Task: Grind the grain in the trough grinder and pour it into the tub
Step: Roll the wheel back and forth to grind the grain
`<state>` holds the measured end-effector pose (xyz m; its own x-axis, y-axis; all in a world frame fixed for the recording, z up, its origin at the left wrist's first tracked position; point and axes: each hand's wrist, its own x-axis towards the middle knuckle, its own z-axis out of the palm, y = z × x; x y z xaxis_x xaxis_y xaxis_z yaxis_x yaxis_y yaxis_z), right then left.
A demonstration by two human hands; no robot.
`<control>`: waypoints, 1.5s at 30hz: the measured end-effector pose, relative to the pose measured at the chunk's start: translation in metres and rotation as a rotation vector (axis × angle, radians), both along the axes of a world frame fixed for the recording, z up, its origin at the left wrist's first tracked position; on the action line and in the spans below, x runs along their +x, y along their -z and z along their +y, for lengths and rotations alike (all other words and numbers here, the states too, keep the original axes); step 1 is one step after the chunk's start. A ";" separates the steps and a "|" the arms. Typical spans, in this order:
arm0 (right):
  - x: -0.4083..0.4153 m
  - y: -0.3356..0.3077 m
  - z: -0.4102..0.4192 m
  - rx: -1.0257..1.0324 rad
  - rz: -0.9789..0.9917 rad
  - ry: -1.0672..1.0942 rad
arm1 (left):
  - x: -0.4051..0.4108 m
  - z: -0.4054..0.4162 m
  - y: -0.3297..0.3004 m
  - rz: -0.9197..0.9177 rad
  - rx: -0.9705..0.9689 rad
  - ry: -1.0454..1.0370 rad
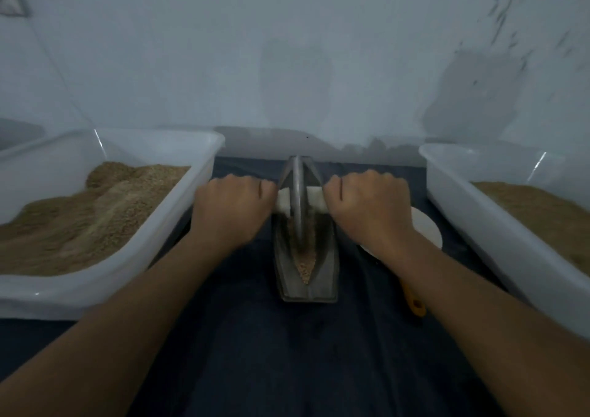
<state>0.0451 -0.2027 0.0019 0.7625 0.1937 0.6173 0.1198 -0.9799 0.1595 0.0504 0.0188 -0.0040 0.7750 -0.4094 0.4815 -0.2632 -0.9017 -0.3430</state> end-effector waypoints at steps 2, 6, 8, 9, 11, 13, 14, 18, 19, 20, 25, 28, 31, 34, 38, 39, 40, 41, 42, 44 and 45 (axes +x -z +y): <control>-0.021 0.001 0.003 0.017 -0.155 -0.056 | -0.028 0.005 0.007 -0.028 -0.095 0.066; -0.029 0.001 0.005 -0.015 -0.370 -0.161 | -0.045 0.012 0.019 -0.018 -0.344 0.107; -0.023 0.000 0.006 0.026 -0.352 -0.129 | -0.033 0.011 0.019 -0.086 -0.170 0.095; -0.018 0.003 0.005 0.028 -0.288 -0.077 | -0.024 0.008 0.016 -0.104 -0.096 0.076; 0.000 0.004 0.002 0.002 -0.093 0.043 | -0.001 0.003 0.010 -0.115 0.016 0.033; 0.027 -0.001 -0.004 0.048 0.052 0.043 | 0.028 -0.005 0.007 -0.062 -0.004 0.022; 0.045 -0.005 -0.007 0.058 0.144 0.023 | 0.045 -0.008 0.003 -0.030 -0.061 -0.003; 0.108 -0.032 -0.010 -0.078 0.543 -0.031 | 0.097 -0.013 -0.009 0.134 -0.129 -0.105; 0.116 -0.037 -0.008 -0.108 0.584 -0.051 | 0.103 -0.013 -0.010 0.185 -0.102 -0.108; 0.120 -0.042 -0.007 -0.136 0.606 -0.056 | 0.106 -0.013 -0.010 0.226 -0.098 -0.108; 0.107 -0.043 0.003 -0.134 0.593 -0.009 | 0.095 -0.011 -0.006 0.191 -0.132 -0.102; 0.080 -0.030 0.001 -0.058 0.423 0.041 | 0.067 -0.010 0.005 0.046 -0.099 -0.063; 0.035 -0.009 -0.004 -0.130 0.125 0.016 | 0.030 -0.008 0.010 -0.052 -0.031 -0.042; -0.006 0.003 0.002 -0.144 -0.070 0.006 | -0.001 -0.001 0.011 -0.097 -0.048 0.043; -0.032 0.004 0.005 -0.024 -0.247 -0.038 | -0.022 0.005 0.018 -0.080 -0.248 0.097; -0.033 0.004 0.004 -0.030 -0.267 -0.054 | -0.020 0.005 0.019 -0.095 -0.249 0.086; -0.032 0.004 0.004 -0.021 -0.268 -0.053 | -0.018 0.004 0.018 -0.102 -0.225 0.073; -0.032 0.004 0.004 0.006 -0.260 -0.040 | -0.013 0.003 0.018 -0.113 -0.201 0.068; -0.030 0.005 0.005 0.048 -0.259 -0.025 | -0.006 0.002 0.018 -0.113 -0.178 0.068; -0.021 0.006 0.005 0.126 -0.229 0.024 | 0.005 -0.003 0.012 -0.081 -0.108 0.044; -0.015 0.007 0.005 0.120 -0.182 0.052 | 0.012 -0.004 0.011 -0.082 -0.063 0.025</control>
<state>0.0305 -0.1975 -0.0050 0.6433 0.0745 0.7620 0.0489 -0.9972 0.0562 0.0622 0.0146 -0.0155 0.7216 -0.3950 0.5685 -0.2594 -0.9157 -0.3069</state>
